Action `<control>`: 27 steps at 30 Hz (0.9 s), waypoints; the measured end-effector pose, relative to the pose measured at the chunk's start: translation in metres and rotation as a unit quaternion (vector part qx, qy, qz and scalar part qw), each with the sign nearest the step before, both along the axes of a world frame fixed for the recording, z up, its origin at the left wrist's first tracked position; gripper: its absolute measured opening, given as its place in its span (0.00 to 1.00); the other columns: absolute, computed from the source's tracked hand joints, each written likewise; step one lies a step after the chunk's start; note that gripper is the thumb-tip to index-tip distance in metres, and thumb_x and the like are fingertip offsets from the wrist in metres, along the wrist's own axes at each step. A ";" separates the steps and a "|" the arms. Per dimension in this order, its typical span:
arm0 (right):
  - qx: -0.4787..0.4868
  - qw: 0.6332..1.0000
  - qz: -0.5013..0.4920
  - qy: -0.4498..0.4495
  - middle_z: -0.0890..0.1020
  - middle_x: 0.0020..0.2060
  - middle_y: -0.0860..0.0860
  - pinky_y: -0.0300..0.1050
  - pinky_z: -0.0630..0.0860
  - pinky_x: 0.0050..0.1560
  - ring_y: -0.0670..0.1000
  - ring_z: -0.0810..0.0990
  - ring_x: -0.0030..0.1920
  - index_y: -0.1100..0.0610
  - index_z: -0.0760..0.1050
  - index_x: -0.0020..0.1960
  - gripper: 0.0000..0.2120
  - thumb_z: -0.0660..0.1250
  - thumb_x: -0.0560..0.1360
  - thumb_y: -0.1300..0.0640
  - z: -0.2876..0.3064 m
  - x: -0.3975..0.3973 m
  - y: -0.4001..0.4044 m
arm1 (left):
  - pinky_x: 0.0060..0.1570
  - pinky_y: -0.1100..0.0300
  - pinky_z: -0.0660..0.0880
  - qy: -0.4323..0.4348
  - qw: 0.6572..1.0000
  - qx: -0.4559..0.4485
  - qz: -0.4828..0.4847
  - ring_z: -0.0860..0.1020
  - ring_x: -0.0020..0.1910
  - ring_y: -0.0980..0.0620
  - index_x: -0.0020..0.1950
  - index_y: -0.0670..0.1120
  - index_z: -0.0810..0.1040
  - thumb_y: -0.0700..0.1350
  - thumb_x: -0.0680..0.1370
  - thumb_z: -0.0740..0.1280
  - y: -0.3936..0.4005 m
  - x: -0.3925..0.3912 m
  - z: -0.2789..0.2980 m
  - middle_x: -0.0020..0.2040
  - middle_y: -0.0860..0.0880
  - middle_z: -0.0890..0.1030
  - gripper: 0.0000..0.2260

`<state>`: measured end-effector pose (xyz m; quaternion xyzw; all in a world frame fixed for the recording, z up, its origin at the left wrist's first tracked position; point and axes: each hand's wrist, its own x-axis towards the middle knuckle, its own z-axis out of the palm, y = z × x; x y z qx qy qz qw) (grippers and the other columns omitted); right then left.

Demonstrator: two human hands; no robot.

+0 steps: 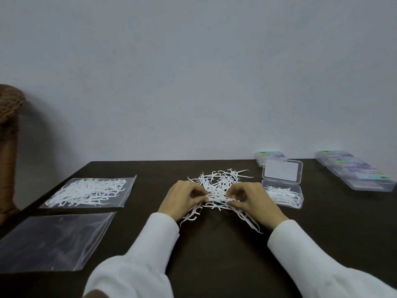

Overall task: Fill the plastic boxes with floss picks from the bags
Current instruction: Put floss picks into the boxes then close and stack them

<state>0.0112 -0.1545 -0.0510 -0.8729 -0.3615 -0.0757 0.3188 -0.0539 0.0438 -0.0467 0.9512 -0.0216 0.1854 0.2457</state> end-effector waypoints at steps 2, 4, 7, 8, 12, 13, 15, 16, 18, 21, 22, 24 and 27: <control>0.042 0.999 0.007 0.029 0.78 0.31 0.43 0.29 0.70 0.37 0.39 0.76 0.32 0.51 0.81 0.42 0.04 0.74 0.69 0.57 0.002 0.000 0.000 | 0.47 0.65 0.74 -0.019 1.000 -0.001 -0.001 0.79 0.41 0.59 0.50 0.49 0.84 0.48 0.74 0.72 -0.002 -0.001 0.002 0.44 0.53 0.83 0.07; 0.067 0.997 0.005 0.043 0.78 0.30 0.43 0.28 0.70 0.36 0.38 0.76 0.32 0.53 0.82 0.41 0.03 0.75 0.68 0.58 0.004 0.001 -0.001 | 0.46 0.65 0.74 -0.036 0.999 -0.011 -0.002 0.79 0.38 0.59 0.49 0.48 0.85 0.48 0.74 0.72 -0.003 -0.002 0.003 0.41 0.53 0.83 0.07; 0.098 0.994 -0.016 0.052 0.80 0.32 0.46 0.27 0.71 0.36 0.39 0.77 0.32 0.52 0.83 0.40 0.02 0.74 0.69 0.57 0.006 0.004 -0.004 | 0.45 0.64 0.75 -0.057 0.997 -0.053 -0.003 0.79 0.38 0.58 0.48 0.48 0.85 0.48 0.73 0.72 -0.003 -0.001 0.003 0.40 0.53 0.82 0.06; 0.110 0.992 -0.022 0.054 0.81 0.34 0.46 0.27 0.71 0.36 0.39 0.77 0.33 0.50 0.82 0.39 0.03 0.74 0.69 0.57 0.007 0.005 -0.006 | 0.45 0.63 0.75 -0.065 0.996 -0.063 -0.002 0.79 0.39 0.58 0.47 0.48 0.85 0.48 0.73 0.72 -0.003 -0.001 0.003 0.40 0.54 0.82 0.06; 0.145 0.987 -0.033 0.059 0.82 0.37 0.47 0.27 0.71 0.41 0.40 0.79 0.38 0.48 0.80 0.38 0.05 0.73 0.70 0.56 0.012 0.008 -0.014 | 0.45 0.63 0.73 -0.099 0.991 -0.086 0.000 0.78 0.42 0.57 0.46 0.47 0.84 0.48 0.74 0.71 -0.005 0.002 0.003 0.40 0.54 0.82 0.06; 0.156 0.985 -0.033 0.066 0.82 0.37 0.45 0.26 0.71 0.40 0.38 0.79 0.38 0.50 0.80 0.39 0.03 0.73 0.70 0.56 0.013 0.008 -0.016 | 0.45 0.62 0.73 -0.109 0.989 -0.096 0.001 0.78 0.42 0.57 0.46 0.47 0.84 0.48 0.74 0.71 -0.005 0.003 0.003 0.40 0.54 0.82 0.05; 0.182 0.980 -0.032 0.076 0.82 0.36 0.43 0.24 0.71 0.41 0.36 0.80 0.38 0.50 0.80 0.39 0.03 0.73 0.70 0.56 0.015 0.009 -0.021 | 0.46 0.60 0.75 -0.131 0.982 -0.134 0.008 0.79 0.43 0.57 0.45 0.48 0.84 0.46 0.74 0.71 -0.007 0.005 0.004 0.40 0.55 0.82 0.03; 0.198 0.976 -0.029 0.081 0.83 0.36 0.44 0.26 0.73 0.43 0.38 0.81 0.39 0.50 0.80 0.40 0.03 0.73 0.70 0.57 0.015 0.010 -0.023 | 0.46 0.62 0.75 -0.142 0.978 -0.154 0.015 0.79 0.42 0.59 0.44 0.49 0.84 0.46 0.74 0.72 -0.008 0.005 0.005 0.40 0.55 0.83 0.02; 0.235 0.967 -0.018 0.099 0.84 0.35 0.48 0.34 0.78 0.48 0.45 0.84 0.39 0.51 0.80 0.40 0.05 0.72 0.70 0.60 0.018 0.012 -0.028 | 0.45 0.68 0.74 -0.164 0.967 -0.193 0.024 0.79 0.42 0.61 0.44 0.51 0.83 0.45 0.74 0.72 -0.013 0.006 0.009 0.40 0.58 0.82 0.01; 0.260 0.960 -0.013 0.108 0.84 0.36 0.52 0.39 0.79 0.46 0.48 0.84 0.40 0.51 0.80 0.42 0.06 0.71 0.71 0.62 0.021 0.016 -0.039 | 0.45 0.72 0.73 -0.177 0.955 -0.236 0.027 0.79 0.42 0.62 0.46 0.49 0.84 0.45 0.74 0.71 -0.023 0.011 0.013 0.40 0.58 0.82 0.03; 0.263 0.959 -0.019 0.100 0.84 0.37 0.51 0.39 0.78 0.45 0.48 0.84 0.40 0.51 0.81 0.43 0.06 0.71 0.71 0.62 0.021 0.019 -0.046 | 0.45 0.72 0.73 -0.176 0.952 -0.251 0.023 0.79 0.42 0.62 0.46 0.48 0.84 0.44 0.74 0.71 -0.029 0.015 0.013 0.40 0.58 0.83 0.03; 0.263 0.961 -0.033 0.080 0.84 0.40 0.50 0.37 0.78 0.46 0.47 0.83 0.42 0.52 0.81 0.45 0.06 0.71 0.71 0.61 0.022 0.023 -0.055 | 0.44 0.71 0.74 -0.175 0.945 -0.275 0.023 0.80 0.41 0.61 0.45 0.47 0.84 0.44 0.75 0.71 -0.037 0.019 0.014 0.39 0.56 0.83 0.03; 0.269 0.958 -0.077 0.058 0.84 0.42 0.50 0.30 0.76 0.44 0.47 0.82 0.43 0.53 0.81 0.46 0.05 0.71 0.71 0.61 0.024 0.030 -0.072 | 0.43 0.71 0.74 -0.165 0.938 -0.306 0.014 0.80 0.41 0.60 0.44 0.49 0.83 0.44 0.75 0.70 -0.052 0.029 0.014 0.39 0.55 0.83 0.02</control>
